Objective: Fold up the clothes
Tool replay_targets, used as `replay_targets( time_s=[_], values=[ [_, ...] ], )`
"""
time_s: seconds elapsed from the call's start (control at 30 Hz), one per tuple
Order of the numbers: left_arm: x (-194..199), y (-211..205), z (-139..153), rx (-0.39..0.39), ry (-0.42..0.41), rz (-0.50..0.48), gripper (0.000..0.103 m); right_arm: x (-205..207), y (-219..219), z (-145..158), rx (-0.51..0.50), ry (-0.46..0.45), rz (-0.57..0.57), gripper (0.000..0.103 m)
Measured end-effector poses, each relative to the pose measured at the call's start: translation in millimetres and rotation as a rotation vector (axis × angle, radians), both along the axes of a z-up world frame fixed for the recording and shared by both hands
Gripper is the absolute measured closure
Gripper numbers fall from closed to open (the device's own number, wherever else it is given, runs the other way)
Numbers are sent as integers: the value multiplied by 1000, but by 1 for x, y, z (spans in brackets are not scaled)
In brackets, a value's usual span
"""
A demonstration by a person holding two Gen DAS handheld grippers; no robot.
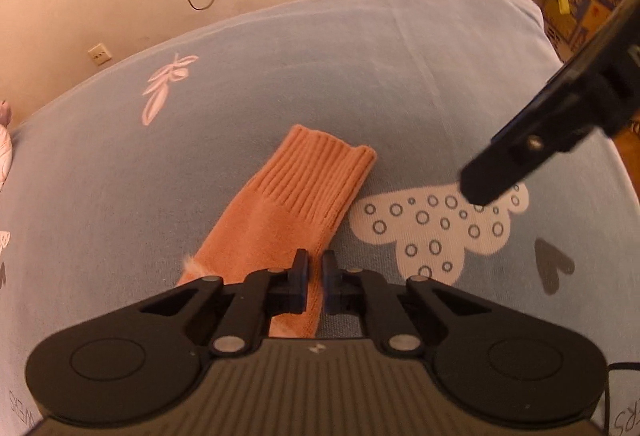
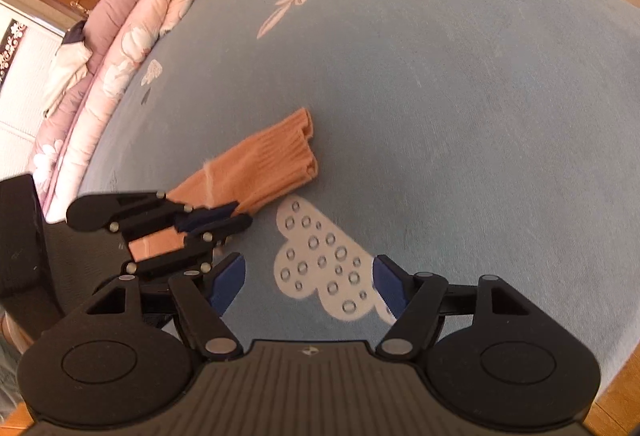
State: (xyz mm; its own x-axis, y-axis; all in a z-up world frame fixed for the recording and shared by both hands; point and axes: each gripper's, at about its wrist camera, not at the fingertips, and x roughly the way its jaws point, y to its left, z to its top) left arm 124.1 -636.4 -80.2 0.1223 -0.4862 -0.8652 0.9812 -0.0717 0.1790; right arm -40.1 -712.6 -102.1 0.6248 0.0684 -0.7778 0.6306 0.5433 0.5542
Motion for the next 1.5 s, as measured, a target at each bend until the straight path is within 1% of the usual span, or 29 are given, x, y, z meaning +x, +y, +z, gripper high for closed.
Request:
replay_targets(
  time_s=[0.1,0.23,0.3,0.4,0.47,0.53,0.57,0.6,0.63,0.67,0.73,0.77,0.8,0.9,0.93,0.97,1.0,1.07,1.13,1.2,1.33,1.43,1.5],
  values=[
    [3,5,-1,-28,10,24,99,7,-13,-6,46,-67,-30,28],
    [8,8,-5,-52,42,74,99,16,-36,-34,246,-174,-131,28],
    [10,9,-5,-58,53,87,99,20,-46,-53,363,-218,-193,28],
    [13,11,-6,-67,60,101,99,26,-58,-78,488,-245,-281,29],
    [15,12,-7,-64,81,116,99,32,-64,-87,528,-264,-304,29],
    [16,13,-8,-65,92,128,99,39,-69,-90,540,-276,-293,29],
    [17,13,-8,-69,92,132,99,44,-72,-91,535,-273,-284,30],
    [17,13,-8,-72,94,139,99,48,-74,-91,531,-268,-272,33],
    [18,13,-9,-71,100,143,99,53,-76,-92,527,-252,-257,44],
    [18,14,-9,-74,101,149,99,58,-76,-92,519,-225,-236,53],
    [19,14,-9,-78,100,155,99,67,-73,-92,489,-162,-192,84],
    [19,15,-9,-80,100,158,98,69,-72,-92,472,-137,-180,90],
    [19,16,-8,-81,99,160,98,70,-71,-91,456,-126,-171,91],
    [17,24,-3,-90,102,169,91,73,-69,-86,409,-98,-148,91],
    [17,28,-1,-90,102,173,86,75,-67,-82,392,-83,-140,91],
    [15,35,2,-87,105,177,76,76,-65,-78,373,-66,-128,91],
    [15,42,3,-82,103,198,70,80,-61,-72,335,-42,-106,91],
    [15,57,7,-73,100,240,49,90,-52,-56,239,12,-54,91],
    [16,83,9,-36,116,314,48,103,-40,-37,128,63,9,91],
    [21,109,8,14,147,392,48,115,-25,-21,44,88,69,91],
    [32,175,6,100,155,578,48,135,0,1,-37,105,147,91],
    [43,224,9,125,135,719,47,148,18,13,-78,114,191,91],
    [50,255,10,138,126,798,44,156,31,18,-112,129,216,91]
  ],
)
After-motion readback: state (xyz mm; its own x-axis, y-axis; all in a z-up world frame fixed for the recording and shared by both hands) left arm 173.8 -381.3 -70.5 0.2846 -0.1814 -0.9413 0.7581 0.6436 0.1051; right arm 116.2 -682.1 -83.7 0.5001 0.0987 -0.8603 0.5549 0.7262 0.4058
